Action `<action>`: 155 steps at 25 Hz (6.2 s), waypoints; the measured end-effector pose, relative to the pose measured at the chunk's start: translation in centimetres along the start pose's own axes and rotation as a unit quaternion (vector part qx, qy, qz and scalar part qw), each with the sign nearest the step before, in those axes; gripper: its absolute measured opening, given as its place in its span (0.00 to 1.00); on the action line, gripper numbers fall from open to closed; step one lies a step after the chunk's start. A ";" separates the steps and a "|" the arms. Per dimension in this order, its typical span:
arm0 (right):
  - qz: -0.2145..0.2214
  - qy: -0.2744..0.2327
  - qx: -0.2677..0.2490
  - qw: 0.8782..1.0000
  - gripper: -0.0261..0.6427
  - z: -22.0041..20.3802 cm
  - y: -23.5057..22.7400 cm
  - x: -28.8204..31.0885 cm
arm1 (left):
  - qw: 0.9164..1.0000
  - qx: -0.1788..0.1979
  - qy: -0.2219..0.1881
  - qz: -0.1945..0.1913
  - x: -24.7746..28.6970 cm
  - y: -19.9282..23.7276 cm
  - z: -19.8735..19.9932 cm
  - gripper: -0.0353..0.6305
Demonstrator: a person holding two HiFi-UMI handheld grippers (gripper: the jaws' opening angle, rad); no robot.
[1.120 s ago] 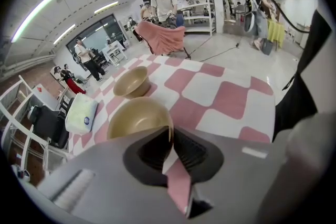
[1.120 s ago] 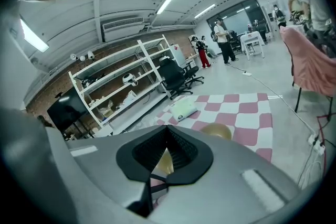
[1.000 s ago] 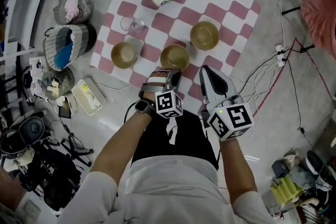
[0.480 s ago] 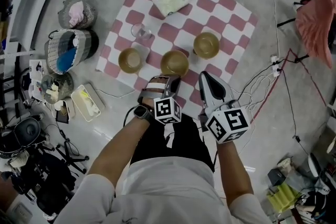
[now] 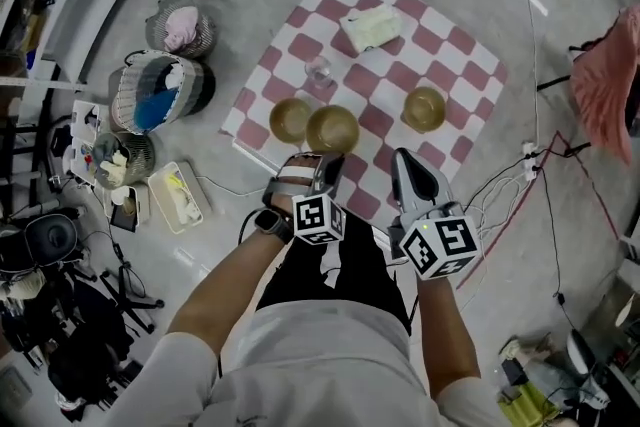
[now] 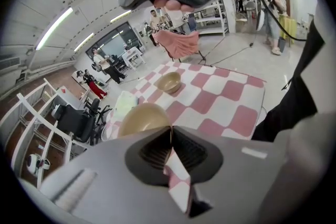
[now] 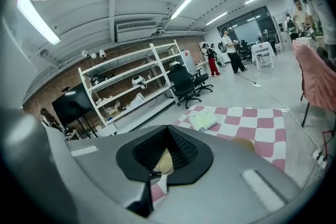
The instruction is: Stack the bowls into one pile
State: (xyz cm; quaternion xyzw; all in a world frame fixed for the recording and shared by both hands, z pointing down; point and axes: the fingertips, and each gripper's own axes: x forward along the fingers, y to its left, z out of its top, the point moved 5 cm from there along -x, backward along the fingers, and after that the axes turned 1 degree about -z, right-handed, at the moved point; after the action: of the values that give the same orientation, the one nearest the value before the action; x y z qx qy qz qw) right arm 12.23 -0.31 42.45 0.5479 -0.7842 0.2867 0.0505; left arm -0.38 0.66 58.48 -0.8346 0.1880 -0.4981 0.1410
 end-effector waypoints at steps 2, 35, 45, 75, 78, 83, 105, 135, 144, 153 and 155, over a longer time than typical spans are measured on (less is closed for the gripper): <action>0.006 0.000 -0.006 1.000 0.06 0.1 1.0 0.3 | 1.000 -0.005 0.005 0.007 -0.6 0.6 -1.2 0.08; 0.011 0.049 -0.019 0.999 0.06 -1.5 2.5 3.3 | 0.994 -0.069 0.079 -0.037 2.9 2.7 -11.1 0.08; 0.015 0.038 -0.013 0.999 0.06 -1.2 2.3 2.7 | 0.992 -0.102 0.071 -0.037 1.7 2.4 -10.2 0.11; -0.084 -0.025 0.071 0.994 0.06 -0.2 -11.7 -5.6 | 0.991 0.065 -0.053 -0.109 12.6 -0.6 13.0 0.11; -0.087 -0.025 0.080 0.993 0.06 -0.4 -13.1 -5.4 | 0.988 0.085 -0.046 -0.116 14.2 -1.0 13.6 0.11; -0.089 -0.020 0.091 0.992 0.06 -0.7 -15.0 -5.2 | 0.985 0.117 -0.032 -0.124 16.1 -1.8 14.0 0.11; -0.095 -0.007 0.088 0.992 0.06 -1.2 -16.2 -5.2 | 0.987 0.128 -0.012 -0.092 17.5 -2.1 13.2 0.08; 0.021 0.002 -0.005 1.000 0.06 -0.6 2.3 -0.2 | 0.999 0.038 0.037 -0.006 1.3 2.2 -1.9 0.08; 0.030 0.017 -0.019 0.999 0.06 -1.9 5.3 1.0 | 0.998 0.004 0.068 -0.006 0.9 3.0 -8.0 0.08; 0.019 0.022 -0.024 0.999 0.06 -2.2 5.9 1.6 | 0.996 0.000 0.086 -0.033 2.4 2.4 -11.1 0.08; 0.014 0.023 -0.023 0.999 0.06 -2.3 5.8 1.7 | 0.995 -0.002 0.089 -0.039 2.7 2.5 -11.6 0.08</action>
State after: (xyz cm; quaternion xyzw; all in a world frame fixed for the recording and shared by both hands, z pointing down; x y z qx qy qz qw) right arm 5.86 0.83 42.71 0.5287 -0.7970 0.2816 0.0775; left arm -9.85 -3.31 64.91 -0.7940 0.1683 -0.5750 0.1029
